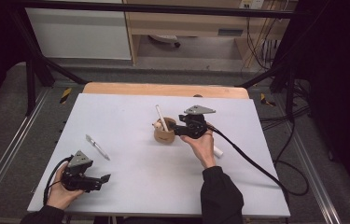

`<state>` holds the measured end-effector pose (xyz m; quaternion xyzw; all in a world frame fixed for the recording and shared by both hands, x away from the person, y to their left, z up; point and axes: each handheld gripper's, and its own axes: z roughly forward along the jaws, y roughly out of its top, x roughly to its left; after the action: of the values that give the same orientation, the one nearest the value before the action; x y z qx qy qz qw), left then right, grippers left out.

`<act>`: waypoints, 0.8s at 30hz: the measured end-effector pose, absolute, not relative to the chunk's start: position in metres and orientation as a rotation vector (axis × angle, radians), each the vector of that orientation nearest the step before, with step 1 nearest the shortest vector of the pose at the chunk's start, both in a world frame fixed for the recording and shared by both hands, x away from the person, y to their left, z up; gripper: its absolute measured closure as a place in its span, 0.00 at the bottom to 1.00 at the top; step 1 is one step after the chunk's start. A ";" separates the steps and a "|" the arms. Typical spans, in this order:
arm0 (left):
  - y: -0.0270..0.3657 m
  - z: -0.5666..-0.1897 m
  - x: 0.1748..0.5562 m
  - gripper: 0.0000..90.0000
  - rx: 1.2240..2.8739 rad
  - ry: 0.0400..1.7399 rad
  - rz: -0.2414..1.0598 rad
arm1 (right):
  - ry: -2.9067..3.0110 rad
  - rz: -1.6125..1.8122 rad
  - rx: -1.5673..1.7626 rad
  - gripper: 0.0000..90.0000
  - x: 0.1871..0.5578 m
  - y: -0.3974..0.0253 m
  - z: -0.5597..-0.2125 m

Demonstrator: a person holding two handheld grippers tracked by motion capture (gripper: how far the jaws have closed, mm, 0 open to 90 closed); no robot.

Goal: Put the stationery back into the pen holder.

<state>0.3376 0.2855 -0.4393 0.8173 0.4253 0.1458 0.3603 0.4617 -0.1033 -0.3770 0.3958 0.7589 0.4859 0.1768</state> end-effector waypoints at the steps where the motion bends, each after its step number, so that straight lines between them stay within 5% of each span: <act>1: 0.285 -0.439 0.338 0.09 2.108 1.097 0.375 | 2.152 1.368 1.128 0.39 0.460 -0.107 -0.375; 12: 0.284 -0.440 0.338 0.08 2.110 1.099 0.375 | 2.264 1.250 1.098 0.14 0.438 -0.140 -0.373; 24: 0.284 -0.440 0.338 0.08 2.112 1.097 0.377 | 2.346 1.187 1.116 0.03 0.424 -0.164 -0.395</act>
<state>0.3379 0.2835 -0.4401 0.8186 0.4251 0.1460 0.3577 0.4238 -0.1637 -0.3955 0.3866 0.8131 0.4112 0.1423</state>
